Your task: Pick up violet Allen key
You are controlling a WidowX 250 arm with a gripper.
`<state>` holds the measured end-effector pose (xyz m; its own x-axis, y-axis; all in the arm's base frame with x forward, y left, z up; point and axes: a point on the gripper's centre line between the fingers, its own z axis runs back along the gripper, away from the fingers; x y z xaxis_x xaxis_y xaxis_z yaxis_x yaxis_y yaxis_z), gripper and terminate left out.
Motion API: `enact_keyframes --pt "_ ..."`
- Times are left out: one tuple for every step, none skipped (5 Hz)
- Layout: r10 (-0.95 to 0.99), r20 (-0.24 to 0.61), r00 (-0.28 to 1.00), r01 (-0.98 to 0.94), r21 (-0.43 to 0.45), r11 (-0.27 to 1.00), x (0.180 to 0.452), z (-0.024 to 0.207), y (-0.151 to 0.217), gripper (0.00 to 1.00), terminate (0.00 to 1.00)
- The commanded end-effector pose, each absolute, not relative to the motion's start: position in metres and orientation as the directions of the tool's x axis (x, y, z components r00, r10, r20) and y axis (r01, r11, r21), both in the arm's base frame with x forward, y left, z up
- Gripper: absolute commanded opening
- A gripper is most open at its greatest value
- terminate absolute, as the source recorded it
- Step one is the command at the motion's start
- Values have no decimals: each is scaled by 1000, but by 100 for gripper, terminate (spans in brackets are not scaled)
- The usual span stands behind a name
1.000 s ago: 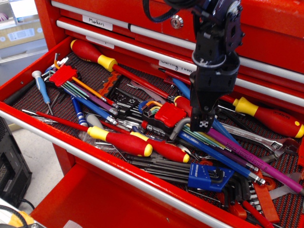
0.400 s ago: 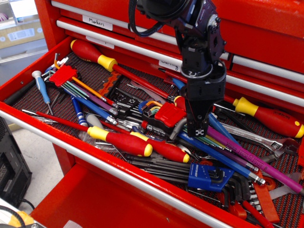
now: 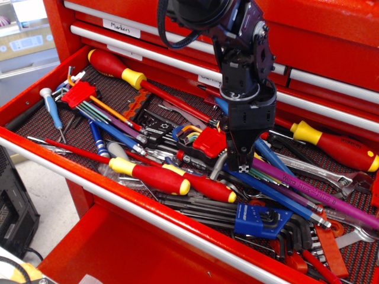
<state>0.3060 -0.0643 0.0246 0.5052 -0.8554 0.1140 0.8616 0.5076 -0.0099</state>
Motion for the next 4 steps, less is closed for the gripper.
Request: enact_keyframes --pt "-840 59 539 838 63 542 315 94 -55 0 0" --pt "-828 52 558 828 42 560 320 128 -37 0 0" --pt "-799 26 601 797 57 601 319 169 -26 0 0" --pt "-775 31 631 772 80 631 308 206 -14 0 0"
